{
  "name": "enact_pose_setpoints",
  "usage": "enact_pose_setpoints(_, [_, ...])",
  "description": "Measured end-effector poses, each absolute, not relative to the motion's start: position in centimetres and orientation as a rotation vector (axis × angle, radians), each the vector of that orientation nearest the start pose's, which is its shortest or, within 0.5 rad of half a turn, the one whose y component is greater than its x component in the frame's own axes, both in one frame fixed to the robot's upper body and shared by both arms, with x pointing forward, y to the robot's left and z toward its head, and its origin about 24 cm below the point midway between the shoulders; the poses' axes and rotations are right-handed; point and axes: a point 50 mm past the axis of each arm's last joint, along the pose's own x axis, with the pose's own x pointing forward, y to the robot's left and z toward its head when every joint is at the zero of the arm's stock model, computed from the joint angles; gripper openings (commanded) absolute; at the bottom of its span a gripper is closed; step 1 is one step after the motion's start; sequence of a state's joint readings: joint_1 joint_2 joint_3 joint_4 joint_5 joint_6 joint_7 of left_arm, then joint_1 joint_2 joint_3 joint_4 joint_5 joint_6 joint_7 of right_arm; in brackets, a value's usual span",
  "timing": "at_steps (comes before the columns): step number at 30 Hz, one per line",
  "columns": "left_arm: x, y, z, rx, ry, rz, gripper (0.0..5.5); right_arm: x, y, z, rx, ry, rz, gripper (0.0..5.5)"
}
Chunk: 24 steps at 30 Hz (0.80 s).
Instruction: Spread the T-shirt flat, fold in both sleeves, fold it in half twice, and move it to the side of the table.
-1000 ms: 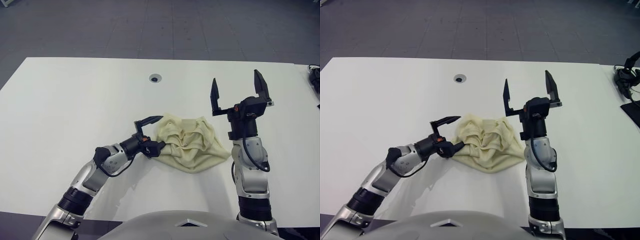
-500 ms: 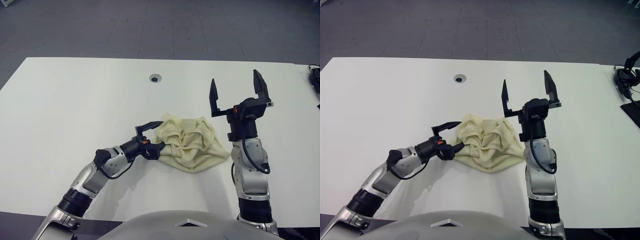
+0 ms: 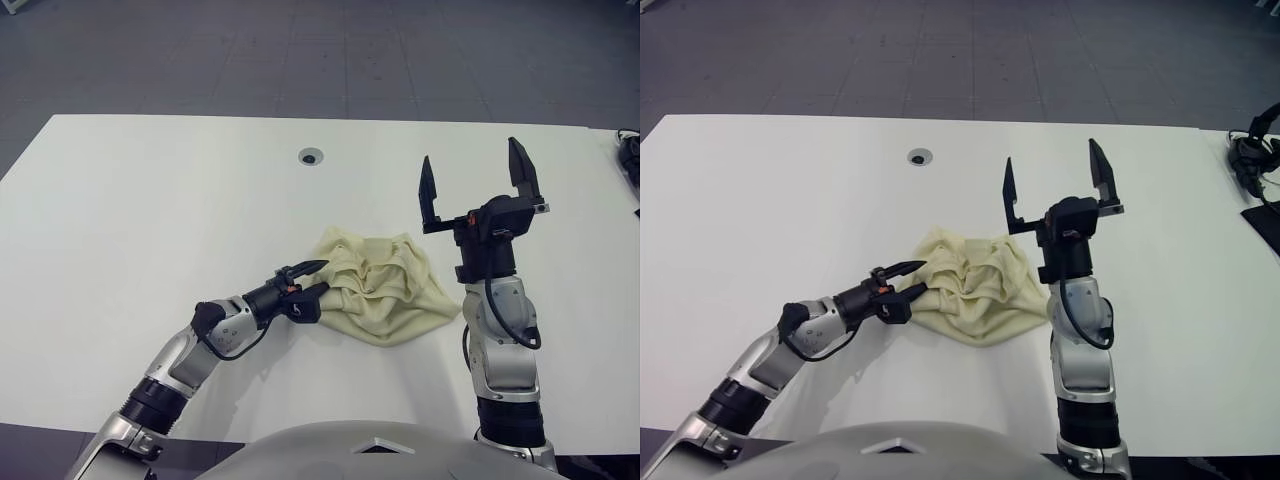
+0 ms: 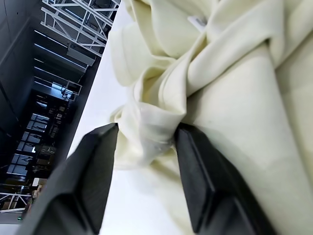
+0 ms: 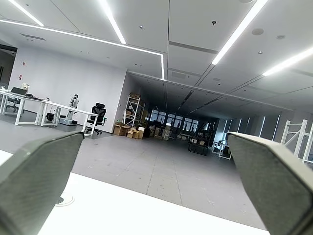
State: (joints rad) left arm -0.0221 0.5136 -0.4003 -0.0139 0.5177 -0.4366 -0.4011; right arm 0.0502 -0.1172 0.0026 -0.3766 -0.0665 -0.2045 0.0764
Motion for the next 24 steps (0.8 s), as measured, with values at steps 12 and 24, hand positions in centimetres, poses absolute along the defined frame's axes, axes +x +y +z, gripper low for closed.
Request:
enact_pose_setpoints(12, [21.6,11.0,4.1,0.945,-0.289,-0.990,0.01,23.1,-15.3,13.9,-0.195,-0.541,0.117,5.40])
enact_pose_setpoints(24, [21.3,11.0,4.0,0.959,-0.288,-0.955,0.01,24.5,-14.9,13.5,-0.202,-0.449,0.223,5.40])
